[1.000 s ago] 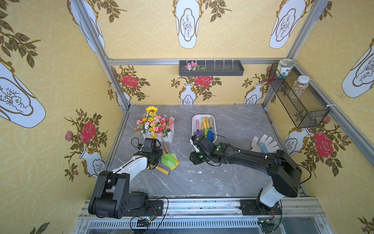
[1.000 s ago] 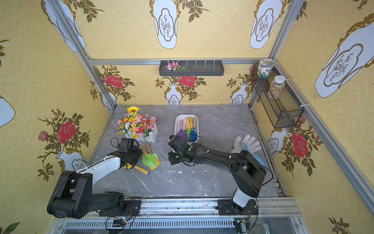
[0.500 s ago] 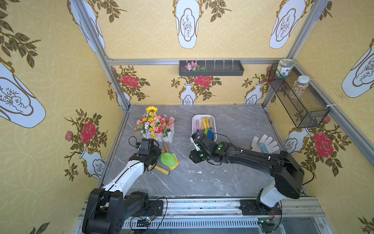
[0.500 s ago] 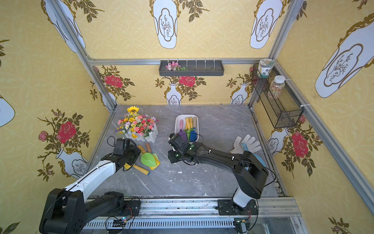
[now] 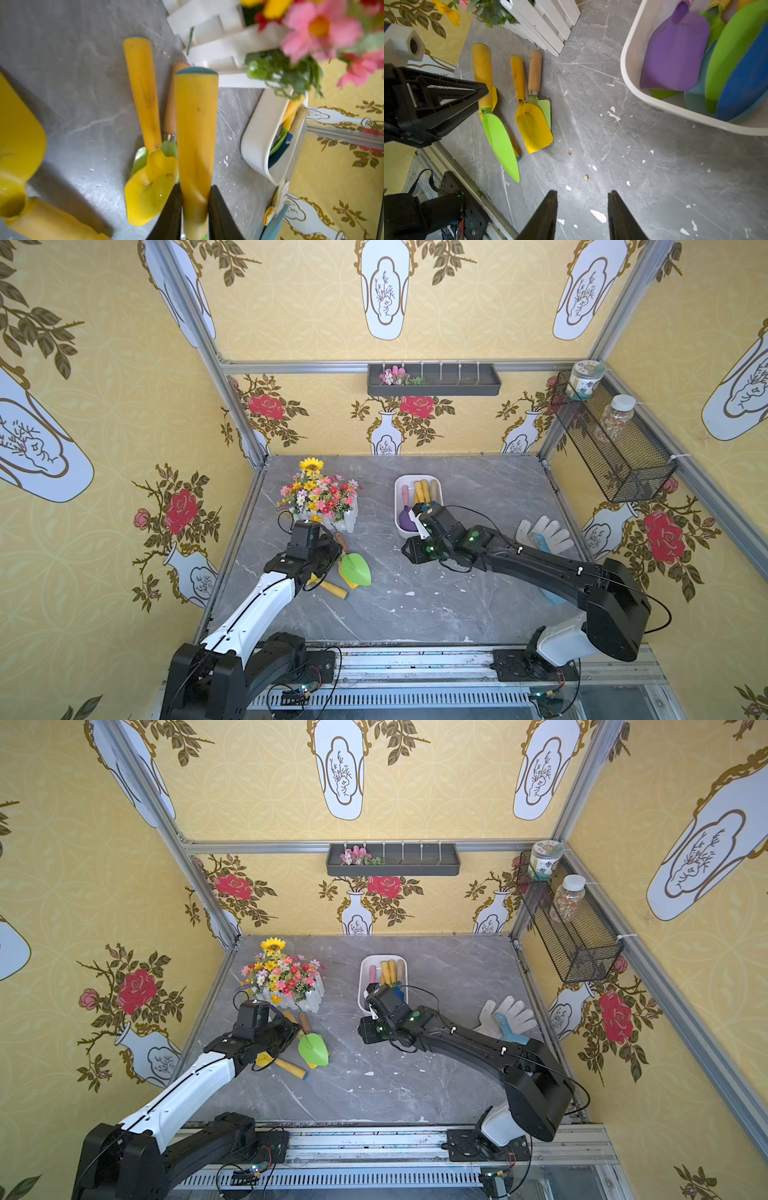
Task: Put the shovel into the storage box
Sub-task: Pick up the shovel from the center of the board, then place the shovel in the storage box.
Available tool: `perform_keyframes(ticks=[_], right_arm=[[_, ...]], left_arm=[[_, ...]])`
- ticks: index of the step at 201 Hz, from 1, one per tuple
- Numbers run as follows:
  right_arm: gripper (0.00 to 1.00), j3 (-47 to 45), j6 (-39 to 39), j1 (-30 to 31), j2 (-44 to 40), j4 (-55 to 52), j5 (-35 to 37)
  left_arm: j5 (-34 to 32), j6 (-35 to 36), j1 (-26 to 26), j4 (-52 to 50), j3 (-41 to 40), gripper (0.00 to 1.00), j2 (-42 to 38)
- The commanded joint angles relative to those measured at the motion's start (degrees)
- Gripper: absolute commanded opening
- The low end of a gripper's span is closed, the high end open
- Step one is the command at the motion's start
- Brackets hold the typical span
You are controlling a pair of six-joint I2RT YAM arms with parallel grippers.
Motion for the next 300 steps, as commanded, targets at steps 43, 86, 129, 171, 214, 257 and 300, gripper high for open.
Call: perform_keyframes(ticks=[43,86,129,171,214,257,300], right_arm=[[0.44,-3.05,1.18,-3.4,-4.43,1.44,-0.79],[0.44,-4.79,1.39,-4.78,-6.63,1.34,-0.79],[0.44,-6.4,1.57,-5.92,-8.83,0.98,-0.88],[0.45,-8.23,2.06,-7.77,-11.01,0.52,-0.71],[0.45,-9.51,2.38,-8.62,-12.53,-0.15,-0.35],[0.44,-10.37,2.76,-9.02,-13.21,-0.75,0.22],[0.45,-10.78,3.48,-9.15,-13.38,-1.13,0.53]], left_arm=[[-1.1,-0.09,-9.24,-0.63,6.23,0.18,4.55],[-1.6,1.84,-15.26,-0.63,13.73,0.18,11.86],[-0.82,4.38,-17.2,-0.63,21.36,0.18,19.6],[-0.46,8.39,-17.41,-1.81,30.31,0.18,28.39],[-1.63,13.61,-17.36,-5.84,43.09,0.19,38.79],[-2.85,18.29,-16.46,-9.29,55.52,0.19,47.99],[-2.3,23.49,-15.31,-10.99,66.75,0.19,55.91]])
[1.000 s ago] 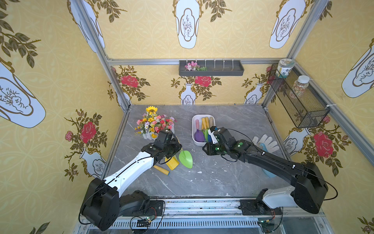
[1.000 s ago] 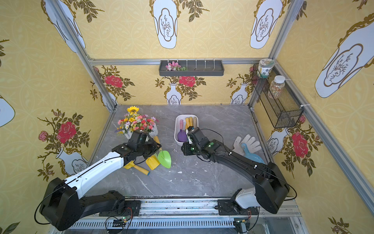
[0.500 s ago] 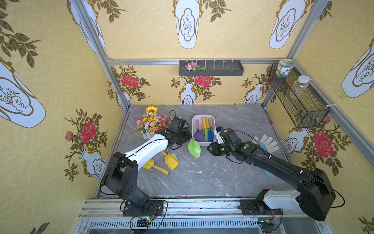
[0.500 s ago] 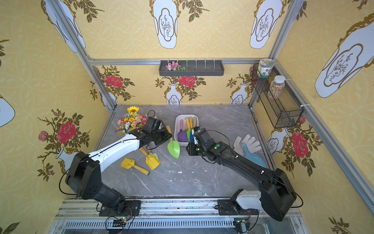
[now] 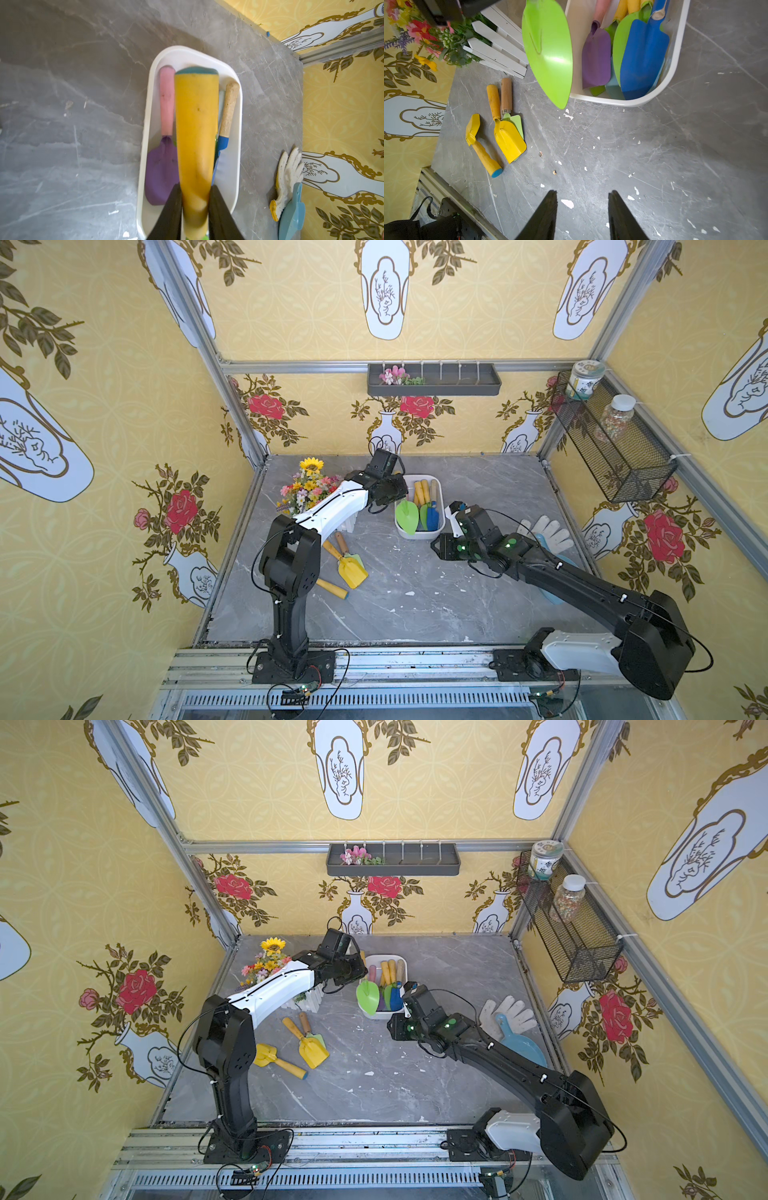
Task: Put the shovel into the storage box
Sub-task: Place the shovel in the storage box.
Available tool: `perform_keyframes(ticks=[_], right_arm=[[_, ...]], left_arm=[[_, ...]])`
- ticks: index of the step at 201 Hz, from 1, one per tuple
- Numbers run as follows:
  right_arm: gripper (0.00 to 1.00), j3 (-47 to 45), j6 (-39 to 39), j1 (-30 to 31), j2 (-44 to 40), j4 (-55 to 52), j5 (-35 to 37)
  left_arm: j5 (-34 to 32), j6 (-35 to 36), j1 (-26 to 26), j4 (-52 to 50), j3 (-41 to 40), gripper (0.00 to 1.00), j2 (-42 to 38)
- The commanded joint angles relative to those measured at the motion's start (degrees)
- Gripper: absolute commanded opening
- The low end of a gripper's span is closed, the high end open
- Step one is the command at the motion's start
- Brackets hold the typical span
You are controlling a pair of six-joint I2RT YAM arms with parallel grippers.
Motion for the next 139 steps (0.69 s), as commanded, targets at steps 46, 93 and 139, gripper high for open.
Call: perform_keyframes(ticks=[46,93,139], right_arm=[[0.45,-0.6,1.37,-0.18,-0.46,-1.18,0.9],[0.45,-0.27,1.23,-0.24,-0.09,-1.51,1.07],[0.45,0.22,0.8,-0.23,1.08,-1.44,1.08]], left_arm=[[-0.13,9.54,1.25,-3.45,14.82,0.19,11.04],[0.36,12.21,1.67,-4.69,19.72,0.19,16.42],[1.9,12.87,1.69,-6.04,19.98,0.19,18.77]])
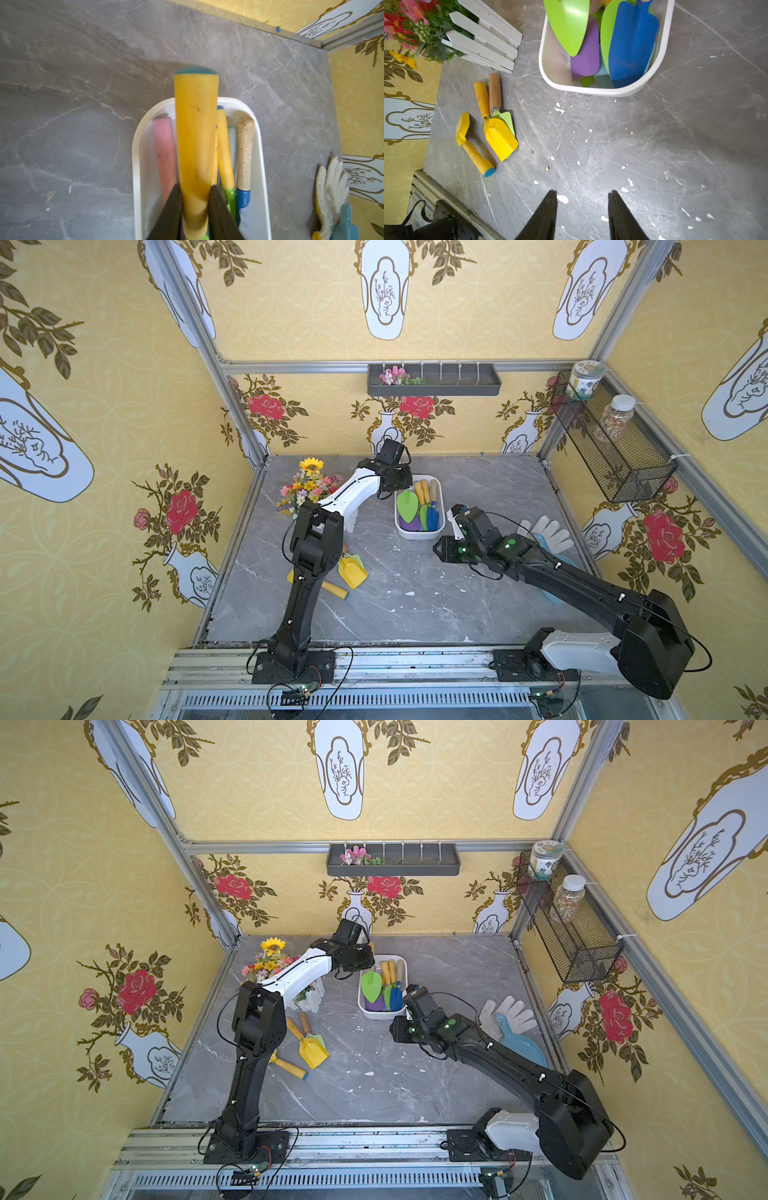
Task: Put the shovel into the storage box
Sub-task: Place the shovel in the storage box.
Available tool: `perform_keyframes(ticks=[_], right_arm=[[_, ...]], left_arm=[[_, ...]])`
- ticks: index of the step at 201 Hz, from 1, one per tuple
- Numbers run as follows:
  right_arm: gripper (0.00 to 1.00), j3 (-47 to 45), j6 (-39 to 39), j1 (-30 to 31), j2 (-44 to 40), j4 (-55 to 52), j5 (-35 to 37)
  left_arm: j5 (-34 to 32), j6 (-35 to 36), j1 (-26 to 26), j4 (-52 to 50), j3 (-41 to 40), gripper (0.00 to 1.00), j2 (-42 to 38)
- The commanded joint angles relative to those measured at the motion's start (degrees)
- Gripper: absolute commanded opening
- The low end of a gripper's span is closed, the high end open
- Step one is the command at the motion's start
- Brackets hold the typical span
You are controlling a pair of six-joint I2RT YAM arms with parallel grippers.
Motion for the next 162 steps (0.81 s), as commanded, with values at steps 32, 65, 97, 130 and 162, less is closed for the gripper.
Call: perform_keyframes(ticks=[32,65,97,130,162], right_arm=[[0.45,0.6,-0.56,0.03,1.44,0.75,0.09],[0.45,0.35,-0.47,0.02,1.45,0.95,0.34],[0.45,-0.14,-0.05,-0.02,1.04,1.01,0.53],[0.45,-0.38,0.15,0.04,0.81,1.03,0.71],[0.45,-0.46,0.38,0.05,0.5,0.9,0.79]], left_arm=[[1.69,1.25,0.12,-2.03,-0.86,0.21,1.89],[2.21,0.61,0.13,-2.18,-1.86,0.24,1.98],[1.89,0.04,0.13,-2.69,-3.27,0.25,2.15],[1.6,-0.47,0.12,-2.28,-4.64,0.3,1.59],[0.89,-0.69,0.17,-2.41,-5.02,0.39,0.86]])
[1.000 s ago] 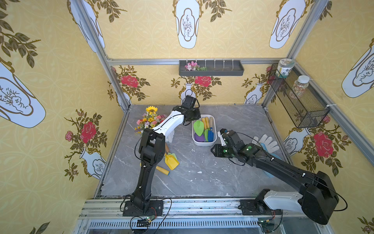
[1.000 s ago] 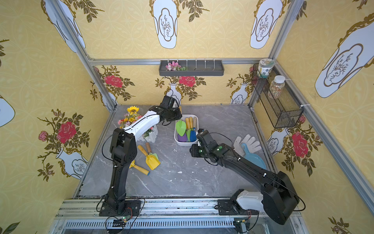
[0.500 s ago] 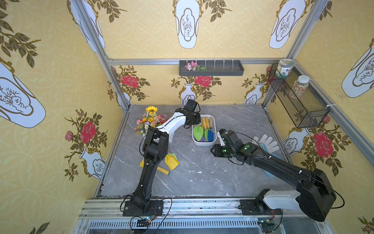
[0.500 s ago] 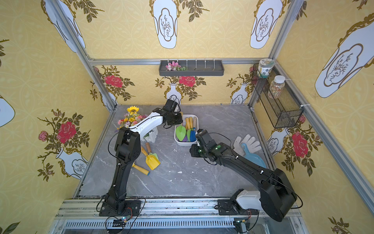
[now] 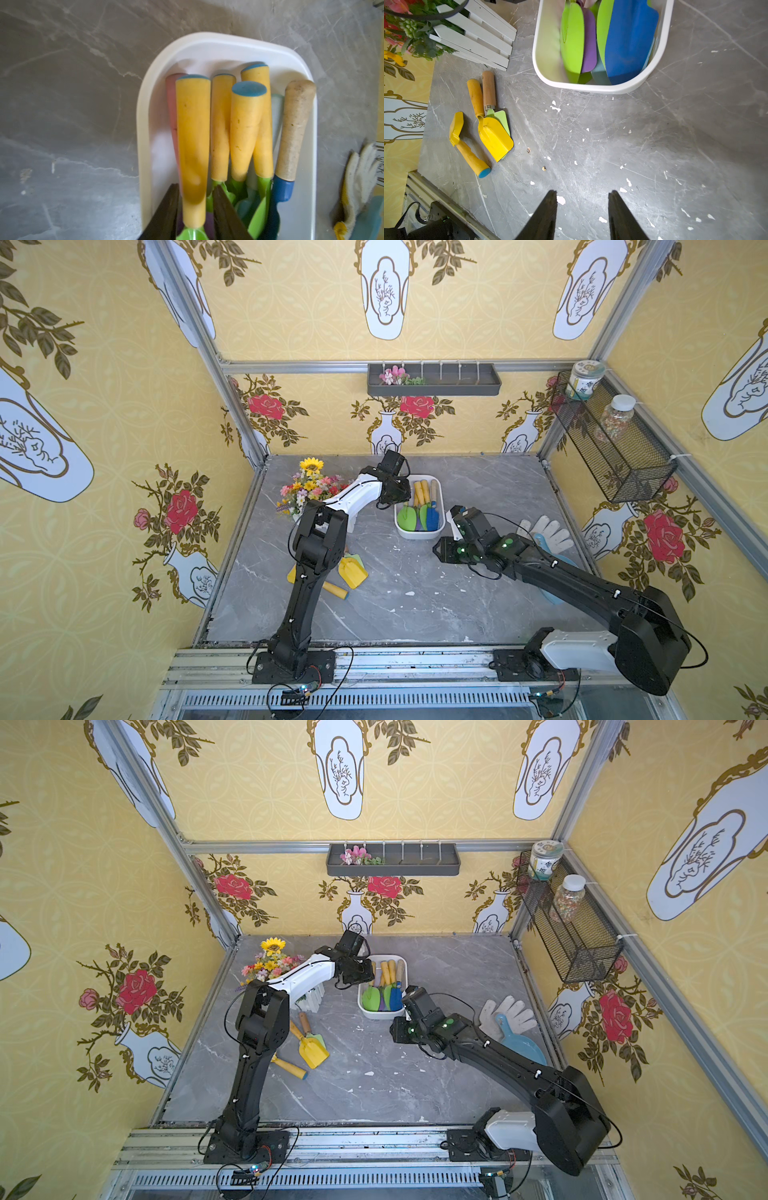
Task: Put the shovel into the storage box
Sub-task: Place the shovel in the storage box, then pick up the shovel from the center of the board.
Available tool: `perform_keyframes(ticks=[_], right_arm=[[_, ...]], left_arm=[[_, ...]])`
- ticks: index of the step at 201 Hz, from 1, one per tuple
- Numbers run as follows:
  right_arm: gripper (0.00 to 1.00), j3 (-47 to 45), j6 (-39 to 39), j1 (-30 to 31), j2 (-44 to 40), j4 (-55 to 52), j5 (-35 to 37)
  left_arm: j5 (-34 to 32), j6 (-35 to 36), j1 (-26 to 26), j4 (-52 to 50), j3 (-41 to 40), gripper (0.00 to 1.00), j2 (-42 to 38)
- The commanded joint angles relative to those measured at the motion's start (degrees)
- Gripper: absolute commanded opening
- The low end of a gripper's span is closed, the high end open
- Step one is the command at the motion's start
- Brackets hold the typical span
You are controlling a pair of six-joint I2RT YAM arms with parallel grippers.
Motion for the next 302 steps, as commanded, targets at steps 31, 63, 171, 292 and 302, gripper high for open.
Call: perform_keyframes(ticks=[31,63,171,292,302], right_arm=[[0.45,0.05,0.5,0.07,-0.54,0.54,0.66],[0.45,0.83,0.43,0.16,-0.16,0.35,0.67],[0.45,6.95,-1.72,5.17,4.51,-0.59,2.15],[0.45,12.7,-3.3,11.21,12.37,2.18,0.4],[0.45,13.03,-3.35,11.5,13.12,2.18,0.2]], left_arm=[[-0.7,-0.55,0.11,-0.21,-2.34,0.4,-3.39],[-0.39,-0.96,-0.21,0.7,-5.05,0.4,-7.37],[-0.87,-5.52,-0.8,9.24,-27.36,0.4,-26.52],[-5.41,-14.14,-0.76,13.94,-57.43,0.4,-50.97],[-5.82,-15.06,-0.76,13.94,-59.33,0.4,-53.05]])
